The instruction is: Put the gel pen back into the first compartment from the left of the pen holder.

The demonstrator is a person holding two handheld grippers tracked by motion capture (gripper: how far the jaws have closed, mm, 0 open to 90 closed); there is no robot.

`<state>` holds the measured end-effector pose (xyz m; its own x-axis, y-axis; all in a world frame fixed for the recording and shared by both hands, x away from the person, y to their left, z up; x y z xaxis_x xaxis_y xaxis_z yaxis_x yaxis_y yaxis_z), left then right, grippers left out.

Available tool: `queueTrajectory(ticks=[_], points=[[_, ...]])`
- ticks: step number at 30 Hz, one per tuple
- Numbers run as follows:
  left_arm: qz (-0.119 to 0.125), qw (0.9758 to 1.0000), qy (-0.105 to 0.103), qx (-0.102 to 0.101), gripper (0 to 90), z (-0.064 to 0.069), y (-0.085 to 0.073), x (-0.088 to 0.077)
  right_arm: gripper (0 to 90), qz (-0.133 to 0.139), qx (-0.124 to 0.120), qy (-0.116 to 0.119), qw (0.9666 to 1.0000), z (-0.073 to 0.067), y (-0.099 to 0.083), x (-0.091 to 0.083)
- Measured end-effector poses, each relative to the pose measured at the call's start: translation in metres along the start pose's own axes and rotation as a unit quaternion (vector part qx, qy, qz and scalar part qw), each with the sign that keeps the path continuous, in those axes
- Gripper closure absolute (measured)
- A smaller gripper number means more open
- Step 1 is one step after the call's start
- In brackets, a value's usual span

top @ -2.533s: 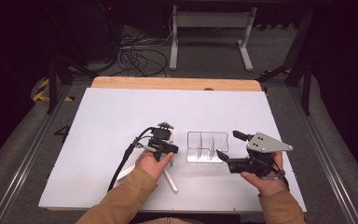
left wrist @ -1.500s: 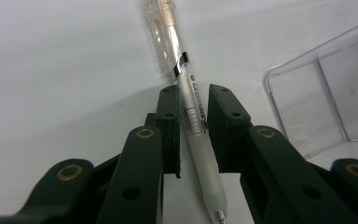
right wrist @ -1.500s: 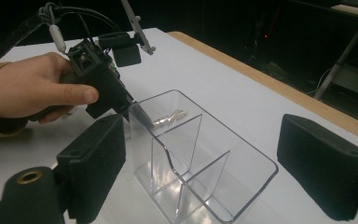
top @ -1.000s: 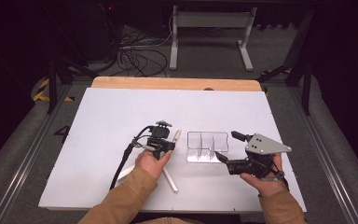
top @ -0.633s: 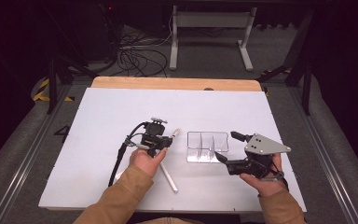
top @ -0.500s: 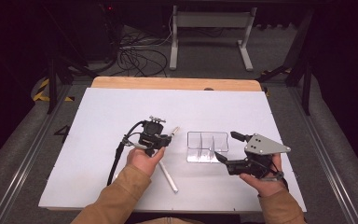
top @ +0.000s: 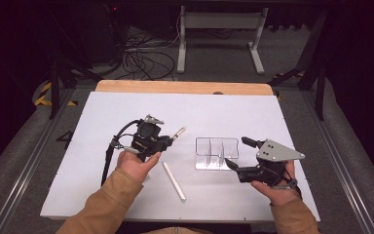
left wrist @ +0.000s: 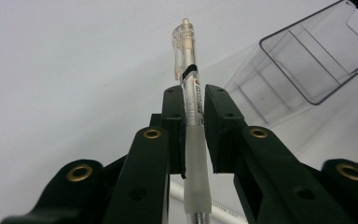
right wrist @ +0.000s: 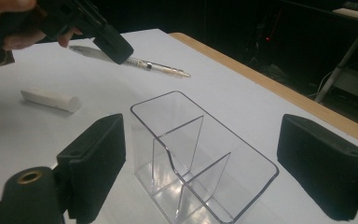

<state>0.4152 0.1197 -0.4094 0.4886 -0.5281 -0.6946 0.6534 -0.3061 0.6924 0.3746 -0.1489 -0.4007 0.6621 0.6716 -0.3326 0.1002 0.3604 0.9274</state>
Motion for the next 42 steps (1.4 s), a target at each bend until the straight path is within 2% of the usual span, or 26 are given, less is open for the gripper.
queueTrajectory(ticks=[8, 9, 14, 16, 20, 21, 24, 27, 29, 32, 36, 38, 39, 41, 42], points=[[0.003, 0.9992, -0.025, 0.031, 79.4, 0.0, 0.003, -0.024, 16.9, 0.0, 0.0, 0.002, 1.0, 0.0, 0.0, -0.001], [0.003, 0.9988, -0.035, 0.034, 79.3, 0.001, 0.003, -0.026, 17.1, 0.0, 0.001, 0.002, 1.0, 0.0, 0.001, -0.001], [0.004, 0.9979, -0.049, 0.043, 79.4, 0.0, 0.003, -0.035, 18.0, -0.001, -0.001, 0.004, 1.0, 0.0, 0.001, -0.001], [0.002, 0.997, -0.059, 0.049, 79.3, 0.002, 0.002, -0.039, 18.4, -0.001, -0.002, 0.006, 1.0, -0.001, 0.001, -0.001], [-0.001, 0.9961, -0.062, 0.062, 79.4, 0.002, 0.001, -0.043, 23.0, 0.001, -0.004, 0.013, 0.9999, -0.001, 0.001, -0.001], [-0.003, 0.9956, -0.069, 0.064, 79.4, 0.003, 0.001, -0.044, 24.1, 0.002, -0.004, 0.016, 0.9999, -0.002, 0.002, -0.001], [-0.011, 0.9941, -0.071, 0.081, 79.4, 0.004, 0.001, -0.046, 26.5, 0.003, -0.006, 0.022, 0.9997, -0.003, 0.002, -0.001], [-0.014, 0.9931, -0.079, 0.085, 79.4, 0.007, 0.002, -0.049, 26.6, 0.004, -0.006, 0.026, 0.9996, -0.003, 0.002, -0.001], [-0.015, 0.9919, -0.081, 0.097, 79.4, 0.007, 0.004, -0.051, 26.6, 0.004, -0.005, 0.026, 0.9996, -0.003, 0.002, -0.002], [-0.021, 0.9904, -0.093, 0.1, 79.4, 0.01, 0.005, -0.054, 26.6, 0.004, -0.005, 0.029, 0.9996, -0.003, 0.002, -0.002], [-0.038, 0.9874, -0.097, 0.119, 79.4, 0.012, 0.009, -0.057, 26.6, 0.0, -0.007, 0.034, 0.9994, -0.004, 0.002, -0.001], [-0.05, 0.9862, -0.1, 0.122, 79.4, 0.015, 0.012, -0.058, 26.5, 0.0, -0.007, 0.033, 0.9994, -0.005, 0.002, -0.001], [-0.052, 0.9865, -0.101, 0.118, 79.3, 0.017, 0.013, -0.058, 26.5, 0.001, -0.008, 0.032, 0.9994, -0.005, 0.002, -0.002], [-0.064, 0.9849, -0.098, 0.127, 79.4, 0.019, 0.017, -0.059, 25.8, 0.003, -0.008, 0.031, 0.9995, -0.004, 0.003, -0.002], [-0.07, 0.9849, -0.1, 0.122, 79.4, 0.021, 0.018, -0.059, 25.6, 0.004, -0.007, 0.03, 0.9995, -0.004, 0.004, -0.003]])
Point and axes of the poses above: each handheld gripper's, and its own axes: x roughly forward along the jaws, y roughly out of its top, z roughly to its right, the point moved 6 cm from there along x, roughly forward along the jaws, and after that the axes turned 2 degrees about -y, right-handed, at the moved point
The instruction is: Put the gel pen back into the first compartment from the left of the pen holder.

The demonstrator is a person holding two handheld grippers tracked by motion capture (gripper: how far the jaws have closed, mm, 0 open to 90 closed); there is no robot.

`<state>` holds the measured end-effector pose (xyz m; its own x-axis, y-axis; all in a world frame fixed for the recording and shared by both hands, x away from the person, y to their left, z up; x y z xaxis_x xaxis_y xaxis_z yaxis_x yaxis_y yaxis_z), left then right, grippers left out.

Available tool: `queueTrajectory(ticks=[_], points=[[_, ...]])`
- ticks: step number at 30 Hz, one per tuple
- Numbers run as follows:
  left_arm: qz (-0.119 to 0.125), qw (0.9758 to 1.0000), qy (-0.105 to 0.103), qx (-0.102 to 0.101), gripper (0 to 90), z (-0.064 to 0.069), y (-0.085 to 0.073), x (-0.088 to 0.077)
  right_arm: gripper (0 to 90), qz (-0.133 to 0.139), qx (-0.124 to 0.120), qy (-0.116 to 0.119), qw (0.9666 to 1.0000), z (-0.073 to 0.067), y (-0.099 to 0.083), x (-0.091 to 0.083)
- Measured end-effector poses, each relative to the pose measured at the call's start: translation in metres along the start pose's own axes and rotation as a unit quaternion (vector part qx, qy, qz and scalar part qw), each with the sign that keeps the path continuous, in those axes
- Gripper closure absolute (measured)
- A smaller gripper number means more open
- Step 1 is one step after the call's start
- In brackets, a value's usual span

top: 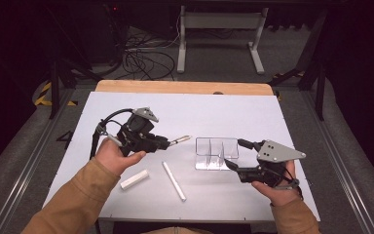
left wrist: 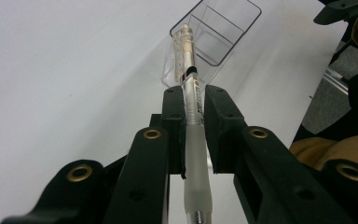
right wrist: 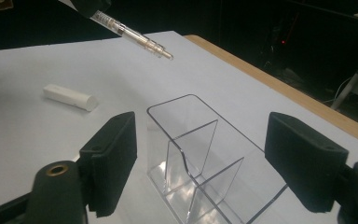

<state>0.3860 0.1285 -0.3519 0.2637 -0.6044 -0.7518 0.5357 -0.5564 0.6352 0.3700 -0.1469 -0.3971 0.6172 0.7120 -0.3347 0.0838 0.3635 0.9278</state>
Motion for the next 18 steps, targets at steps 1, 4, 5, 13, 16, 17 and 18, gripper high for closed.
queueTrajectory(ticks=[1, 4, 5, 13, 16, 17, 18], points=[[-0.005, 1.0, -0.002, -0.003, 79.4, 0.001, 0.002, 0.0, 25.5, 0.001, 0.0, 0.0, 1.0, 0.0, 0.0, -0.001], [-0.013, 0.9999, -0.004, -0.003, 79.4, 0.004, 0.008, 0.001, 25.3, 0.002, 0.002, -0.001, 1.0, 0.0, 0.001, -0.002], [-0.016, 0.9999, -0.006, 0.0, 79.4, 0.005, 0.01, 0.001, 25.3, 0.002, 0.001, -0.001, 1.0, 0.0, 0.001, -0.002], [-0.036, 0.9993, -0.006, 0.003, 79.4, 0.009, 0.02, 0.009, 25.1, 0.004, 0.002, -0.004, 1.0, 0.001, 0.001, -0.004], [-0.044, 0.999, -0.005, 0.007, 79.3, 0.011, 0.026, 0.013, 24.7, 0.005, 0.0, -0.005, 1.0, 0.001, 0.001, -0.005], [-0.047, 0.9989, -0.008, 0.002, 79.4, 0.012, 0.027, 0.014, 24.6, 0.005, 0.0, -0.006, 1.0, 0.001, 0.001, -0.005], [-0.049, 0.9988, -0.007, 0.005, 79.4, 0.013, 0.028, 0.016, 24.6, 0.005, 0.0, -0.006, 1.0, 0.001, 0.001, -0.006]])
Point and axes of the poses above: each handheld gripper's, and its own axes: x roughly forward along the jaws, y roughly out of its top, z roughly to its right, the point moved 6 cm from there along x, roughly forward along the jaws, and after that the axes turned 2 degrees about -y, right-handed, at the moved point
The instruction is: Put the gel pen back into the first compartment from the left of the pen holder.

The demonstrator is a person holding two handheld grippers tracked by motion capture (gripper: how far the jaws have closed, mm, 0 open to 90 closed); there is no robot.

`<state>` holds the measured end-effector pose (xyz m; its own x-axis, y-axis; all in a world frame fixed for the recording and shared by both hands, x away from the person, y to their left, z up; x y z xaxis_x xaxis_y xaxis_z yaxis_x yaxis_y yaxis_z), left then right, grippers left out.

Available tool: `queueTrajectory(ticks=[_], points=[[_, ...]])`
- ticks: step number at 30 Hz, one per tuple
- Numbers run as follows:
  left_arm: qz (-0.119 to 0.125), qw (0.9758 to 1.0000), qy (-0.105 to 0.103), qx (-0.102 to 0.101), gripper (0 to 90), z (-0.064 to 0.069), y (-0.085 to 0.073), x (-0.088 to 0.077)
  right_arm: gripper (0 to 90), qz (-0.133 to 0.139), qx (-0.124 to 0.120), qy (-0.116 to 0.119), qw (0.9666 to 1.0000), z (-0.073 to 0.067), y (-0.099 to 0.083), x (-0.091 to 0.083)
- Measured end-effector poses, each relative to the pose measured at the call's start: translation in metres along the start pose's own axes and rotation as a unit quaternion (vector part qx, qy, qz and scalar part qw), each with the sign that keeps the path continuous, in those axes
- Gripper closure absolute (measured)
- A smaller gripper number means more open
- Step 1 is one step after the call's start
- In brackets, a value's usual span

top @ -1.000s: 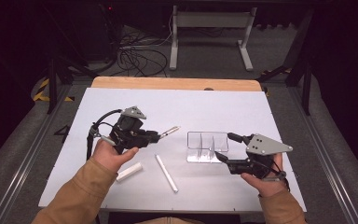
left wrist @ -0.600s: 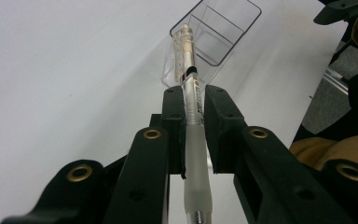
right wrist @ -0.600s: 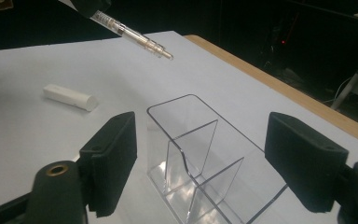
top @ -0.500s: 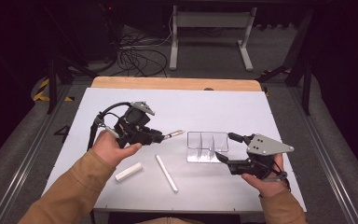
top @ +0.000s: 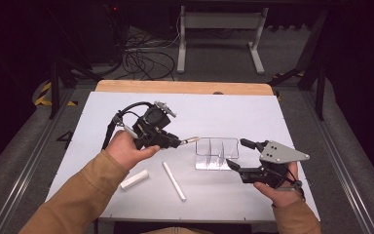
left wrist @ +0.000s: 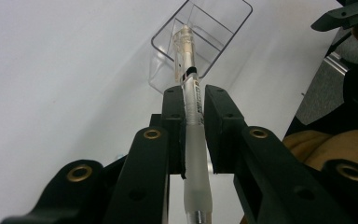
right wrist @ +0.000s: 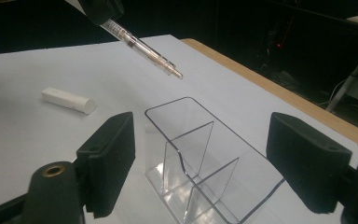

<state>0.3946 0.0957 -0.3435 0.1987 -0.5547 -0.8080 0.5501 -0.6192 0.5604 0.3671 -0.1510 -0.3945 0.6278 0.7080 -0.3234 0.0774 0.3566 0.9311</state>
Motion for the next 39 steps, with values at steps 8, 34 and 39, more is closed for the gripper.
queueTrajectory(ticks=[8, 34, 39], points=[[-0.028, 0.9996, 0.002, 0.007, 79.3, 0.002, 0.011, 0.012, 24.1, 0.002, 0.002, -0.005, 1.0, 0.001, 0.0, -0.004], [-0.082, 0.9965, 0.015, 0.003, 79.3, 0.004, 0.021, 0.031, 23.8, 0.003, 0.001, -0.003, 1.0, 0.001, 0.0, -0.004], [-0.094, 0.9954, 0.019, 0.004, 79.3, 0.004, 0.025, 0.04, 23.7, 0.003, 0.002, -0.003, 1.0, 0.001, -0.001, -0.004]])
Point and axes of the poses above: each handheld gripper's, and its own axes: x roughly forward along the jaws, y roughly out of its top, z roughly to its right, the point moved 6 cm from there along x, roughly forward along the jaws, and after that the axes turned 2 degrees about -y, right-handed, at the moved point
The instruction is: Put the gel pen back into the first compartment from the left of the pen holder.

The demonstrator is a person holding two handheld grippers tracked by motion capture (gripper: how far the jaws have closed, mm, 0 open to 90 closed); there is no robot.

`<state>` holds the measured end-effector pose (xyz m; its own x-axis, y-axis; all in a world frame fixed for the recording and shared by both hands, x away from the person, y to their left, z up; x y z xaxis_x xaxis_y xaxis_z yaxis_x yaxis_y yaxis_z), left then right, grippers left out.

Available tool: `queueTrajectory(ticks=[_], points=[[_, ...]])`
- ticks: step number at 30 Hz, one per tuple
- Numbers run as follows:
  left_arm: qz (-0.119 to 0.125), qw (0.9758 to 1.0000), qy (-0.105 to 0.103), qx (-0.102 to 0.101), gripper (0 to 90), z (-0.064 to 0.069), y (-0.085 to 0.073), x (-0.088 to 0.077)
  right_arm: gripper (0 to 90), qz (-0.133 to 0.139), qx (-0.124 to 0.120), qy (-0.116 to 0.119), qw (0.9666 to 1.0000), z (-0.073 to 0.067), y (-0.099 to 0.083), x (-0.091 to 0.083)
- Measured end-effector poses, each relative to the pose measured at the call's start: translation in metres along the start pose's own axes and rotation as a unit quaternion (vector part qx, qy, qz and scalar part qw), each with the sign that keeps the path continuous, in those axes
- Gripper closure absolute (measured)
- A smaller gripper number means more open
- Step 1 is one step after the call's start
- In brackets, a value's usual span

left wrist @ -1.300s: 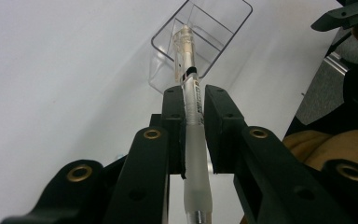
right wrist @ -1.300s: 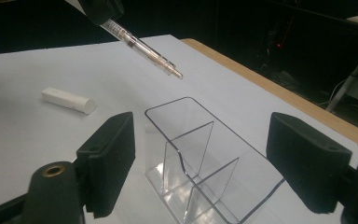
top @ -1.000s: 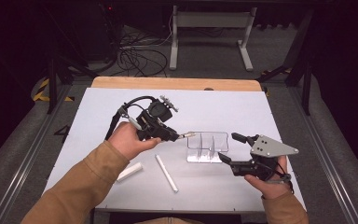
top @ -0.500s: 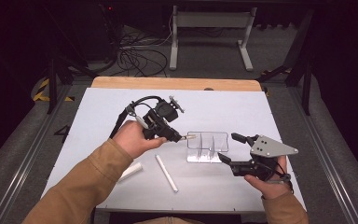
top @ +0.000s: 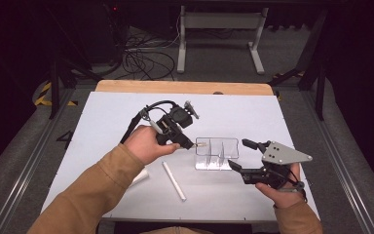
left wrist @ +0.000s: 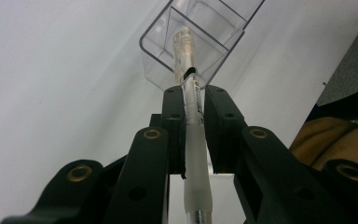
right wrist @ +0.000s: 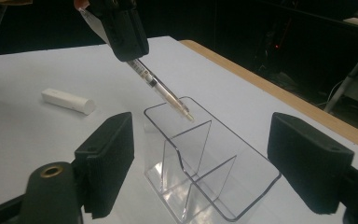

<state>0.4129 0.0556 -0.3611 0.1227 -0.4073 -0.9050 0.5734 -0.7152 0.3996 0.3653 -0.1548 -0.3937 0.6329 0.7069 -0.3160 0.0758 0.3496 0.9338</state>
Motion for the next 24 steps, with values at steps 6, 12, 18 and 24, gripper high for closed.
queueTrajectory(ticks=[6, 12, 18, 24], points=[[-0.011, 0.9999, 0.003, -0.005, 79.3, 0.001, 0.004, 0.007, 23.7, -0.001, 0.0, 0.002, 1.0, 0.0, -0.001, 0.0], [-0.013, 0.9999, 0.01, -0.004, 79.3, -0.001, 0.007, 0.012, 23.6, -0.001, -0.002, 0.002, 1.0, 0.0, -0.001, 0.0], [0.009, 0.9999, -0.007, 0.005, 75.7, 0.002, 0.011, 0.012, 23.4, -0.002, -0.001, 0.0, 1.0, 0.001, -0.002, 0.001], [0.053, 0.9983, -0.019, 0.015, 50.5, 0.005, 0.003, -0.003, 23.0, -0.001, -0.002, 0.001, 1.0, 0.0, -0.001, 0.001]])
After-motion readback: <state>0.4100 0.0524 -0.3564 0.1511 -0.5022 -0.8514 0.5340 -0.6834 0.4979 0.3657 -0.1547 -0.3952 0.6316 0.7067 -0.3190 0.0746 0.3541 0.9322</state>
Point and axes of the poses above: each handheld gripper's, and its own axes: x roughly forward along the jaws, y roughly out of its top, z roughly to its right, the point moved 6 cm from there along x, roughly forward along the jaws, and after that the axes turned 2 degrees about -y, right-handed, at the moved point
